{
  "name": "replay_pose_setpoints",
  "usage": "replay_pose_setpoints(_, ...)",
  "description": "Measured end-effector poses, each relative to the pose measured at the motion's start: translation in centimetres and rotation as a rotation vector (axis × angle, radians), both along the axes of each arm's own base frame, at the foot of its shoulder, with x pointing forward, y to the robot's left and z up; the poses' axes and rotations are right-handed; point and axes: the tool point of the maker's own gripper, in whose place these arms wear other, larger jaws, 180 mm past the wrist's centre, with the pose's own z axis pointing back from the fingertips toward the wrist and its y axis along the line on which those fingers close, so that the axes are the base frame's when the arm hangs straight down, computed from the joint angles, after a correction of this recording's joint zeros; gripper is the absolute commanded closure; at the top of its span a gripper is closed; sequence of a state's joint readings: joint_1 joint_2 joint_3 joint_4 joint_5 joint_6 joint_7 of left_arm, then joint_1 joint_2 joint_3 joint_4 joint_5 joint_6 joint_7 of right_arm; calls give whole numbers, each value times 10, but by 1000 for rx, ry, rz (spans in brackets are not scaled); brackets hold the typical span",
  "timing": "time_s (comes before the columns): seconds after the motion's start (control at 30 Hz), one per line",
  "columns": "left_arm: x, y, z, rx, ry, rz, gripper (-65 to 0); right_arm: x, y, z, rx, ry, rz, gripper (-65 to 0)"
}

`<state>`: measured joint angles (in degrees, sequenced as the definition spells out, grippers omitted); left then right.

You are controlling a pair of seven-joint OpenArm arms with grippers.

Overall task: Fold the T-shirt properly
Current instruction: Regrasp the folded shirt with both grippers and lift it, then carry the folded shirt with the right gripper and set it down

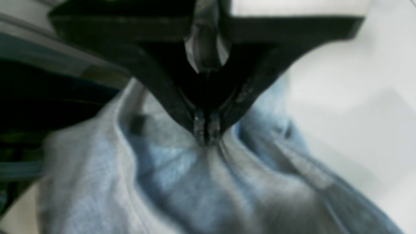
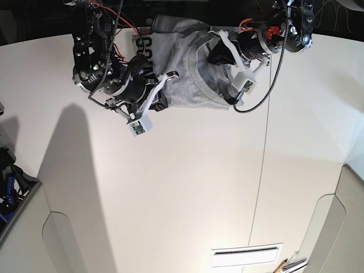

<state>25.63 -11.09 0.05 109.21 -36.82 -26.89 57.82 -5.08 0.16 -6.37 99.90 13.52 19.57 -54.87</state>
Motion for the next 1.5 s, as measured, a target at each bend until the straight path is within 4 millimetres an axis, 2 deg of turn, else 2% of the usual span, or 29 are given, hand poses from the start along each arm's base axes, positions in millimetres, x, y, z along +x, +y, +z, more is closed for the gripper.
replay_pose_setpoints(0.1,2,4,-12,5,20,15,0,7,-1,-8,-14,23,2,0)
replay_pose_setpoints(0.17,8,5,-14,0,10,21,0,2,-3,-13,-32,55,12,0)
replay_pose_setpoints(0.3,29,9,-15,33,-43,32,0,-5,-6,-17,-55,94,26,0)
replay_pose_setpoints(0.53,89,23,-17,66,-123,91,0,-19,-15,-24,-39,125,11,0)
replay_pose_setpoints(0.67,120,28,-12,75,-156,105,0,-29,-4,-22,47,158,14,0)
replay_pose_setpoints(0.83,154,40,15,125,-204,115,0,-30,-10,-13,-2,140,26,0)
replay_pose_setpoints(0.93,172,44,56,119,-327,91,0,-13,-9,18,12,18,14,0)
replay_pose_setpoints(1.0,176,46,77,129,-391,73,0,-1,-6,43,42,-78,5,0)
replay_pose_setpoints(1.07,175,49,90,152,-435,57,0,3,-4,59,59,-133,4,0)
replay_pose_setpoints(1.13,174,52,98,167,-458,54,0,4,-2,67,73,-155,7,0)
replay_pose_setpoints(1.23,172,60,105,168,-475,81,0,9,11,78,121,-201,23,0)
replay_pose_setpoints(1.33,171,75,106,163,-468,138,0,9,39,88,195,-270,87,0)
replay_pose_setpoints(1.5,177,112,117,183,-490,258,0,18,89,72,189,-255,226,0)
